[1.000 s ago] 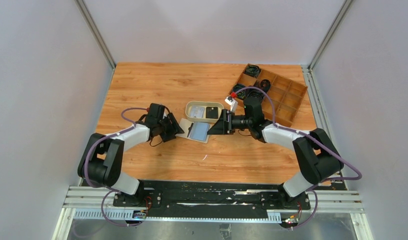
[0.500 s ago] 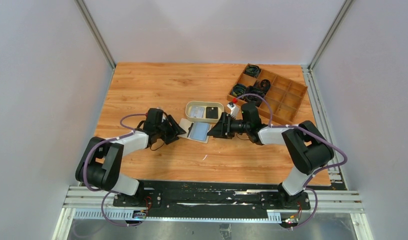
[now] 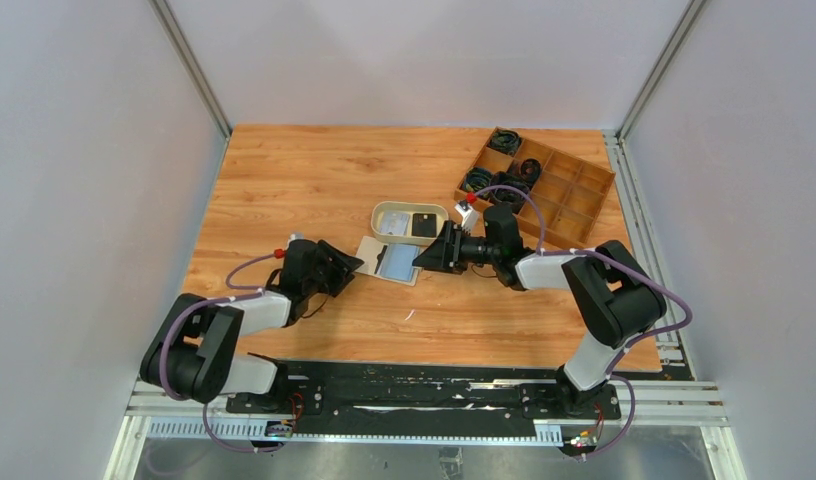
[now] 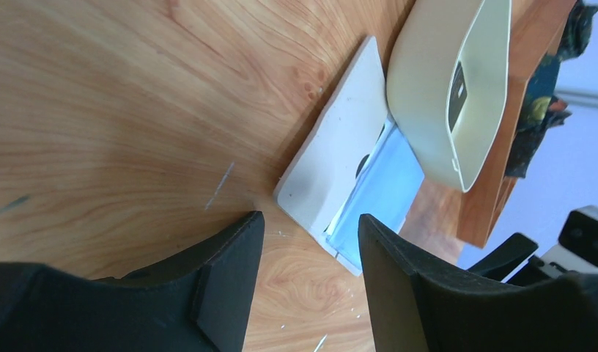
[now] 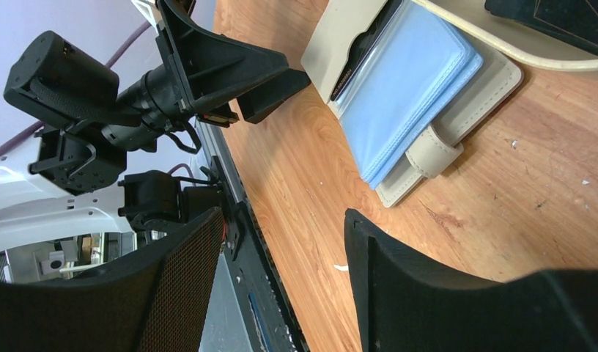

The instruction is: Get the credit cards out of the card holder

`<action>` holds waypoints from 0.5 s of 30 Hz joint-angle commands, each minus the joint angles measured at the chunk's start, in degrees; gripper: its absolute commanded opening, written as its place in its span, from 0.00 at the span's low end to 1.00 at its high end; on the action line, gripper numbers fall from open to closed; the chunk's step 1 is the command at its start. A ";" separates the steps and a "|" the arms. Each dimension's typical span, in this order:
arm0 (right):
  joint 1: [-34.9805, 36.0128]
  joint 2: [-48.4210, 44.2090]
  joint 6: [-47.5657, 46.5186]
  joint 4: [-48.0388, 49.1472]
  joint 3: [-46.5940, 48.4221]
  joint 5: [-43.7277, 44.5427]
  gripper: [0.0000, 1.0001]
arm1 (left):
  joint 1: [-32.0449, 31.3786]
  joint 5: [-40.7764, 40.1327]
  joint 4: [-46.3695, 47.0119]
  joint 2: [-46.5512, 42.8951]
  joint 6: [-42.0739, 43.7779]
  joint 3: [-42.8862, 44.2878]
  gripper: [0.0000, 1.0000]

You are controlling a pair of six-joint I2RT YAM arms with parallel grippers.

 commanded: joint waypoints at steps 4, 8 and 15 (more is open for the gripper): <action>-0.04 1.12 1.74 4.04 -1.25 0.61 0.65 | -0.23 -9.72 0.84 0.70 -4.74 -5.79 0.61; -0.06 1.46 2.27 4.75 -1.43 0.59 0.65 | -0.23 -7.90 5.50 5.01 -5.98 -4.96 0.61; -0.06 1.18 2.49 4.73 -1.69 0.80 0.65 | -0.23 -4.34 19.79 15.06 -10.32 -6.98 0.60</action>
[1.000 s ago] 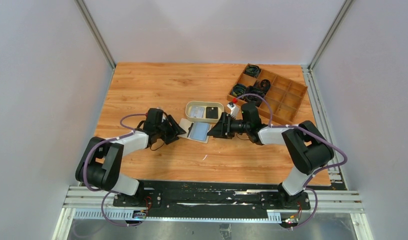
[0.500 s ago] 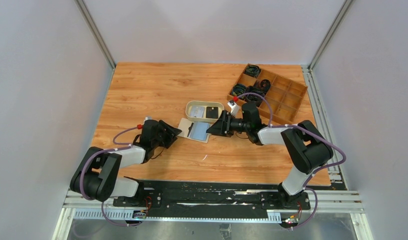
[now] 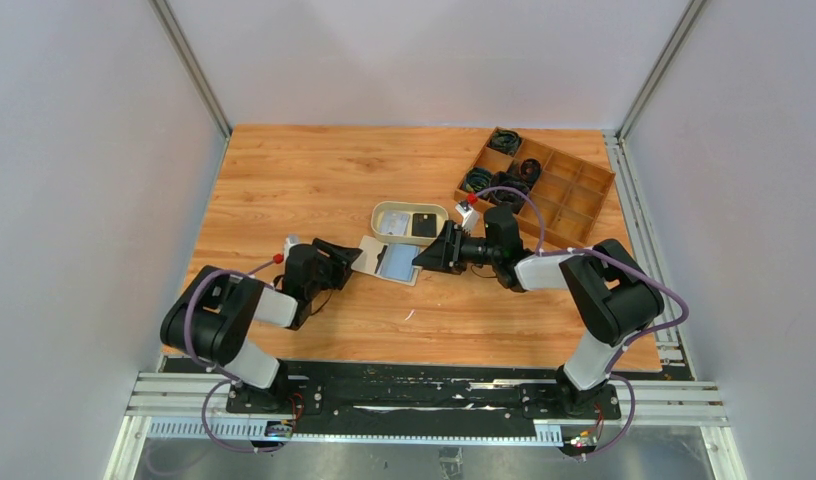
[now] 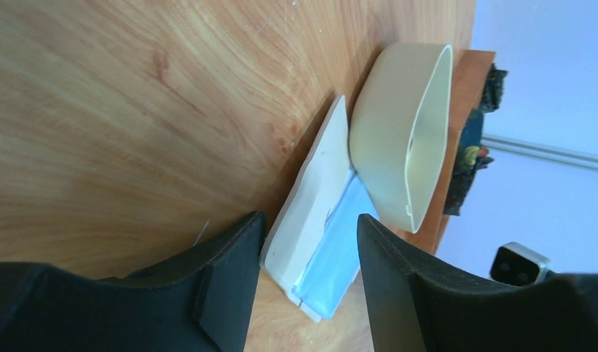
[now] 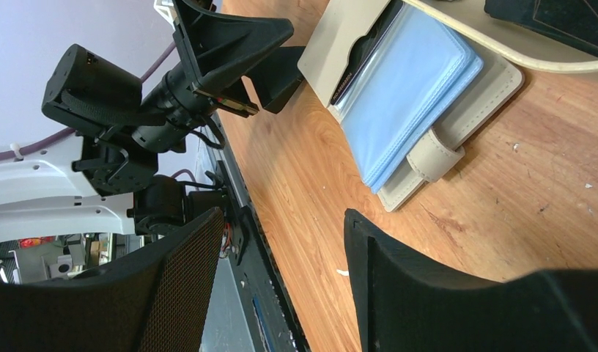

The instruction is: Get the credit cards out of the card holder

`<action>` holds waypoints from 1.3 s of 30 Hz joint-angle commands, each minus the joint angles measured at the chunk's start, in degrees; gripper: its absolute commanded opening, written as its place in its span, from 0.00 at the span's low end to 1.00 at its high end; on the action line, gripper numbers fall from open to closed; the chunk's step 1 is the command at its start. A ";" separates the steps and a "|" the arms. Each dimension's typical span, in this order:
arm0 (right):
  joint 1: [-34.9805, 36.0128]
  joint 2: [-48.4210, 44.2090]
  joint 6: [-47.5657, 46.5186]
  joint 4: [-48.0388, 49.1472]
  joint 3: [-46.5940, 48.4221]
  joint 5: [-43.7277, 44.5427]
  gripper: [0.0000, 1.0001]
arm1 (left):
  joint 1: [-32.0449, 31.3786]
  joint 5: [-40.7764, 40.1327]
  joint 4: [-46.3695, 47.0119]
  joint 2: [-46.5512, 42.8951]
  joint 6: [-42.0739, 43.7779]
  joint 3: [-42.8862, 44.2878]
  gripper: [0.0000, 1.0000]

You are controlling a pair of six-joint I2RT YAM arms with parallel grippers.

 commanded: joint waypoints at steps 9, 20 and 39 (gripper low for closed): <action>-0.06 1.29 0.13 1.43 -0.63 0.76 0.65 | -0.23 3.81 8.52 9.82 -0.46 -3.28 0.55; 0.03 1.19 0.31 1.88 -0.62 0.89 0.64 | -0.23 4.89 11.91 14.40 0.00 -2.27 0.32; 3.94 -2.44 10.82 7.04 9.84 2.73 0.63 | -1.83 8.99 13.43 -4.50 -2.17 0.04 0.00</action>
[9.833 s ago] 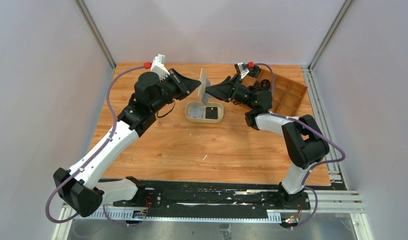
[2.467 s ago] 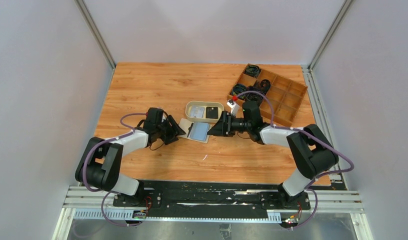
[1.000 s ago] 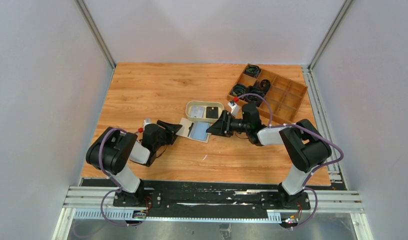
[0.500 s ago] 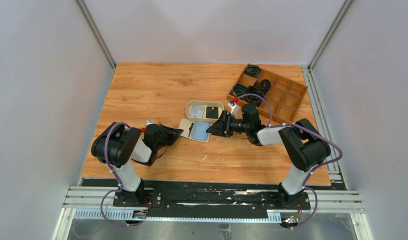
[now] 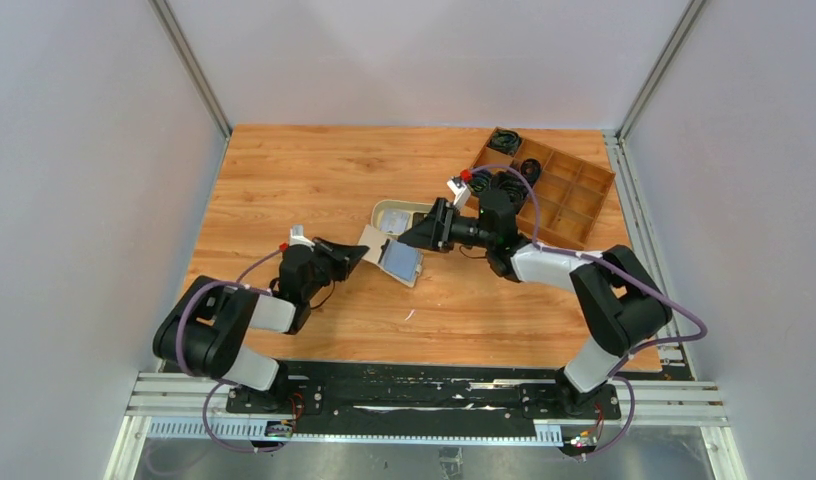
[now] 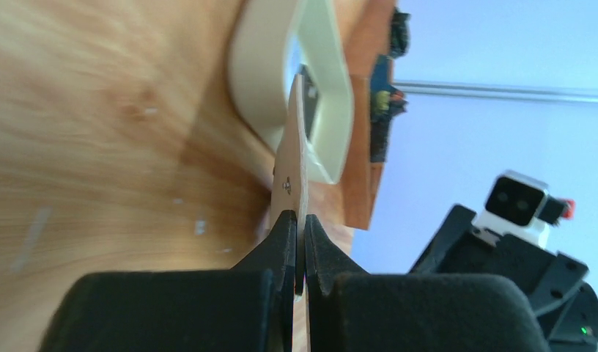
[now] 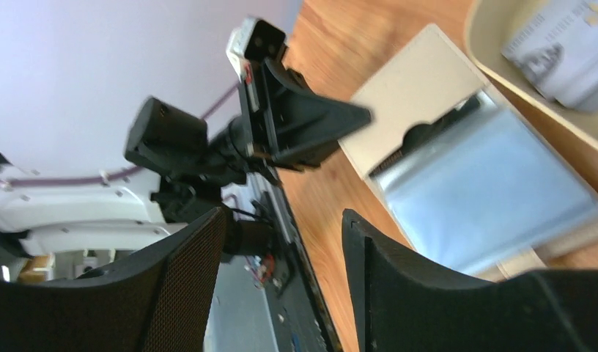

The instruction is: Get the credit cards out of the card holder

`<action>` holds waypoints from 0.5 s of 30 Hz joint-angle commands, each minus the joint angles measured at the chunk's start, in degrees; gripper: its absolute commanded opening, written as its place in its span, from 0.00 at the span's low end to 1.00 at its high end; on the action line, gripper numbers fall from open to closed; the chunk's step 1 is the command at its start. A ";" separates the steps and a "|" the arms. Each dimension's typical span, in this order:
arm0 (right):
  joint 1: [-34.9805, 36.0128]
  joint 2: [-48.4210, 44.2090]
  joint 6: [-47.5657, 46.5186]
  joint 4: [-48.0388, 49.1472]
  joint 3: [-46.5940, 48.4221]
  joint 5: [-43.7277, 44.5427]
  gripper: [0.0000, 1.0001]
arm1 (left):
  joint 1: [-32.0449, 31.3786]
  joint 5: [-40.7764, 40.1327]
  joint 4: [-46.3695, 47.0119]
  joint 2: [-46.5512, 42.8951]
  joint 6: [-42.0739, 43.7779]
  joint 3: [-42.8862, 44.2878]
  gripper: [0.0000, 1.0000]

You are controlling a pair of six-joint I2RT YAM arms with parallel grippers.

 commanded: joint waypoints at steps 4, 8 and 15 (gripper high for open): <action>0.94 4.54 15.83 17.20 7.33 0.83 0.63 | -1.18 0.35 -7.53 -12.51 0.56 5.12 0.00; 0.95 6.88 23.46 25.01 9.41 3.40 0.63 | -1.18 -1.26 -12.16 -19.11 1.95 7.66 0.00; 1.15 12.05 35.04 38.10 10.88 5.94 0.62 | -1.18 -3.23 -14.08 -22.80 3.18 10.24 0.00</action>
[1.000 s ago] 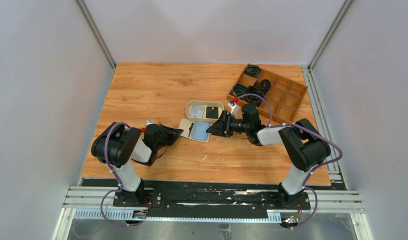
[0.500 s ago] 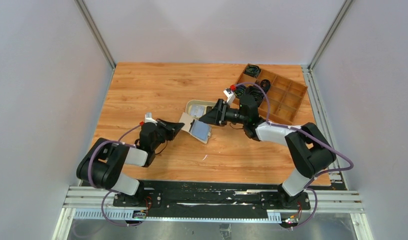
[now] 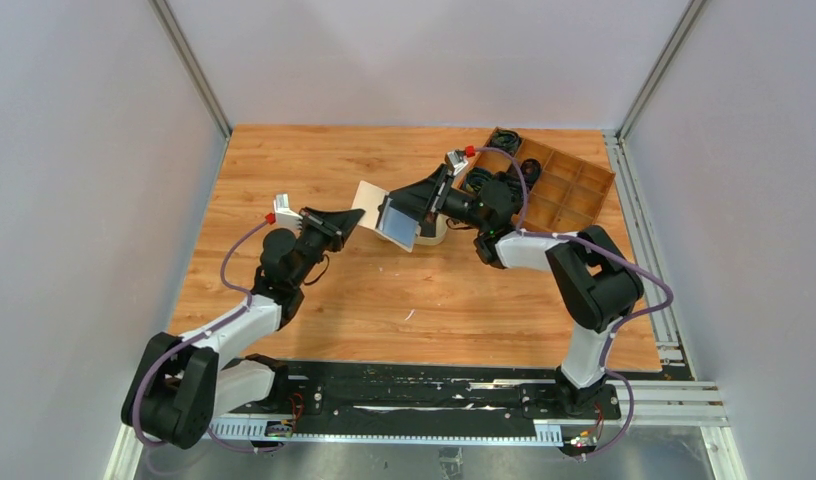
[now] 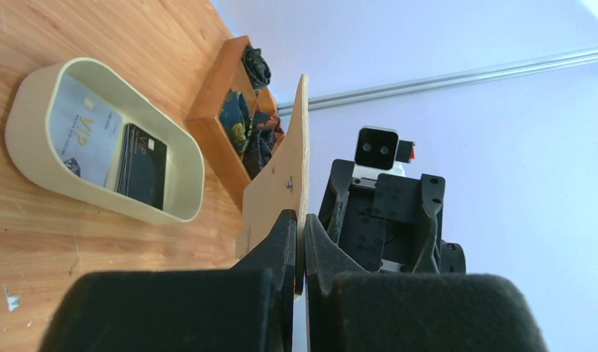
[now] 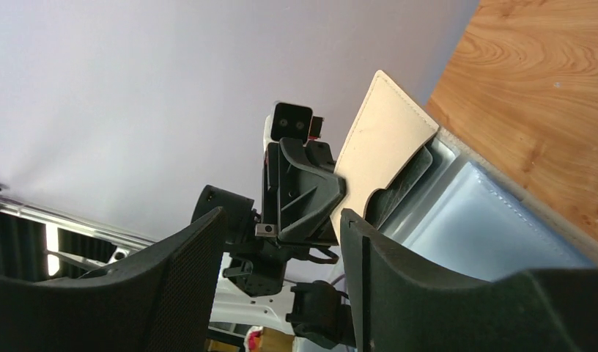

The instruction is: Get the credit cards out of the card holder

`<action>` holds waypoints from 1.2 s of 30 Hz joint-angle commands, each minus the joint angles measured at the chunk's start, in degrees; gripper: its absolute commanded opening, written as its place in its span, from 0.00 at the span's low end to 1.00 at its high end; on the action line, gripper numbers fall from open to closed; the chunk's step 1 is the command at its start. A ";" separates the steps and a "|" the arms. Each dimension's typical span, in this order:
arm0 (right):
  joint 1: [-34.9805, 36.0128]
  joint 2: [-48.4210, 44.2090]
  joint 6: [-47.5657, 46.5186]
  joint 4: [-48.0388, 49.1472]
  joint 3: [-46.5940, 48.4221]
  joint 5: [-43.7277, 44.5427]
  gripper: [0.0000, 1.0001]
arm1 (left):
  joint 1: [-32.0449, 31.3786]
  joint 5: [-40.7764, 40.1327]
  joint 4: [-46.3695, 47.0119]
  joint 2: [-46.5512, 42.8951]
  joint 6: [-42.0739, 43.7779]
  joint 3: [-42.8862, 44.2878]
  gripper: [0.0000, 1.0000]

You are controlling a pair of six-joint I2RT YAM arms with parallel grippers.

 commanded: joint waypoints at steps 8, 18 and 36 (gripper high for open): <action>2.40 4.26 11.35 13.38 1.23 3.06 0.62 | -0.37 -2.39 -1.14 -1.94 2.68 3.64 0.00; 3.16 5.08 11.30 13.24 -0.39 4.13 0.60 | -0.37 -3.37 -1.14 -3.63 2.72 4.51 0.00; 3.24 7.67 12.14 14.37 -0.19 5.50 0.53 | -0.28 -3.24 -1.76 -5.29 2.24 5.02 0.00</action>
